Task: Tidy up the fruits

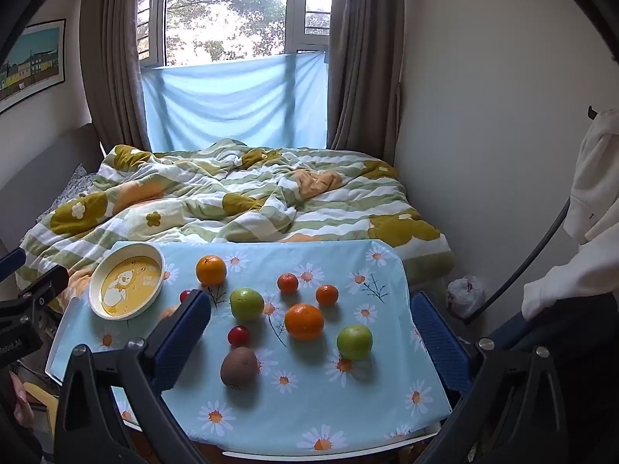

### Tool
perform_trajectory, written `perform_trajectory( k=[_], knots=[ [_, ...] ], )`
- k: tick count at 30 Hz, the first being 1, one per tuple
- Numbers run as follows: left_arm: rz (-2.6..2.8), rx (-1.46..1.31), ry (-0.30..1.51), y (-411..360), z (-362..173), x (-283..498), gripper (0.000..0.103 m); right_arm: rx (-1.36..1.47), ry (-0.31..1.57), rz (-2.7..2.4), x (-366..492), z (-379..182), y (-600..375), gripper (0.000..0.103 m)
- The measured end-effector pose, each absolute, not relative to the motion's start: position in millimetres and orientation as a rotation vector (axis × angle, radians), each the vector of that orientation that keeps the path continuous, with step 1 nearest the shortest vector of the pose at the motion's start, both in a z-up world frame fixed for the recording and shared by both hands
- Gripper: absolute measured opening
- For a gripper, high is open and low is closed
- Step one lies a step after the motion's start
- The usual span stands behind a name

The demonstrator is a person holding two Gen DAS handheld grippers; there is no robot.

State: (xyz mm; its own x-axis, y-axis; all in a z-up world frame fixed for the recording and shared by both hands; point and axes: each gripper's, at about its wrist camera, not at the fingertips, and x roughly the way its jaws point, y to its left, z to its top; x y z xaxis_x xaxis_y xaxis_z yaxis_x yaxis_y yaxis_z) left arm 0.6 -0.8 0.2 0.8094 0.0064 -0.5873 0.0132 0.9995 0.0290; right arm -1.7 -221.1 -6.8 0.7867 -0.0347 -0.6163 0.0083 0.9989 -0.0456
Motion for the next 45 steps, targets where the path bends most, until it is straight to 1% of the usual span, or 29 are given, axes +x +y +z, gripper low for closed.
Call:
perform_trajectory(
  k=[45],
  knots=[
    [0.006, 0.035, 0.589, -7.0, 17.8, -17.7, 0.103, -0.03, 0.654, -0.014, -16.2, 3.9, -223.6, 0.103]
  ],
)
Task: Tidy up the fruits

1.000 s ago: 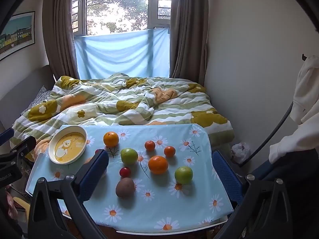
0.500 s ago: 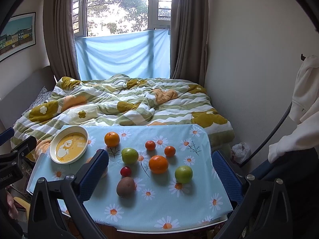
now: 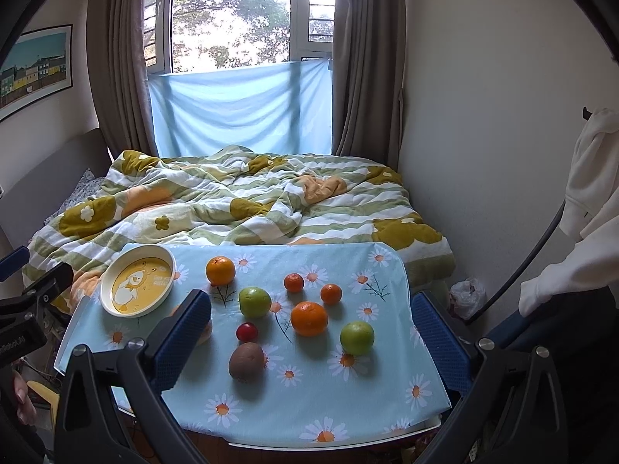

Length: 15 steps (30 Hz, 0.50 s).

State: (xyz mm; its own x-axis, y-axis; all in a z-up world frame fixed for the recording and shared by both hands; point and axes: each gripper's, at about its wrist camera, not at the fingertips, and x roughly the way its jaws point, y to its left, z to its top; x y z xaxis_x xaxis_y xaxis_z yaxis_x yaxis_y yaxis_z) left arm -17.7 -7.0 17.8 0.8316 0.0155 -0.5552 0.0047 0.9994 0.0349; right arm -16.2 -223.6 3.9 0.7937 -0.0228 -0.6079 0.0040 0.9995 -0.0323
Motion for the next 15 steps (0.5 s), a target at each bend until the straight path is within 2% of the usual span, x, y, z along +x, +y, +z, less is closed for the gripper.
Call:
perform_trajectory(
  k=[15],
  knots=[
    [0.005, 0.034, 0.583, -6.7, 20.0, -21.3, 0.103, -0.029, 0.651, -0.014, -17.6, 5.4, -223.5, 0.103]
  ],
)
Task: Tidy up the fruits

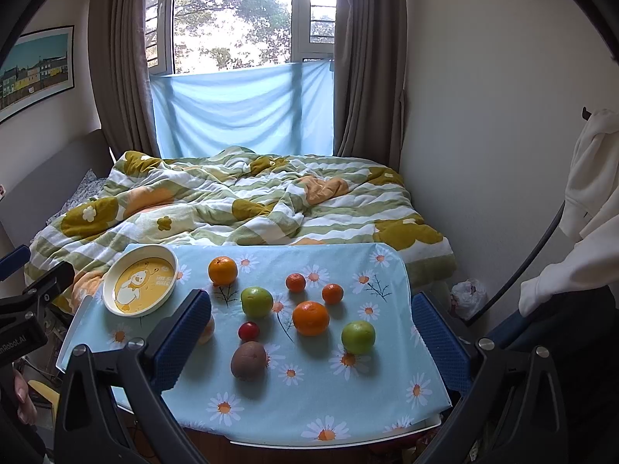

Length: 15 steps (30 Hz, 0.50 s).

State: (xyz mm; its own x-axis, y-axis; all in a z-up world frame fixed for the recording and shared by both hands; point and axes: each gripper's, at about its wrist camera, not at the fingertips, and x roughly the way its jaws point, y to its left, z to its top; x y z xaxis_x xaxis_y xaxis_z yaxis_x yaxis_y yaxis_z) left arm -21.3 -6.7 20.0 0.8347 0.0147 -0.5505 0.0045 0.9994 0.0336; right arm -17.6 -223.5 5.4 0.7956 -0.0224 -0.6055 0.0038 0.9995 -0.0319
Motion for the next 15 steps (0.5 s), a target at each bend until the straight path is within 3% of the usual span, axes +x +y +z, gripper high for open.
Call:
perform_trajectory(
  k=[15],
  knots=[
    [0.004, 0.032, 0.583, -5.8, 19.9, -21.7, 0.103, -0.027, 0.649, -0.013, -19.0, 5.4, -224.7, 0.103]
  ],
)
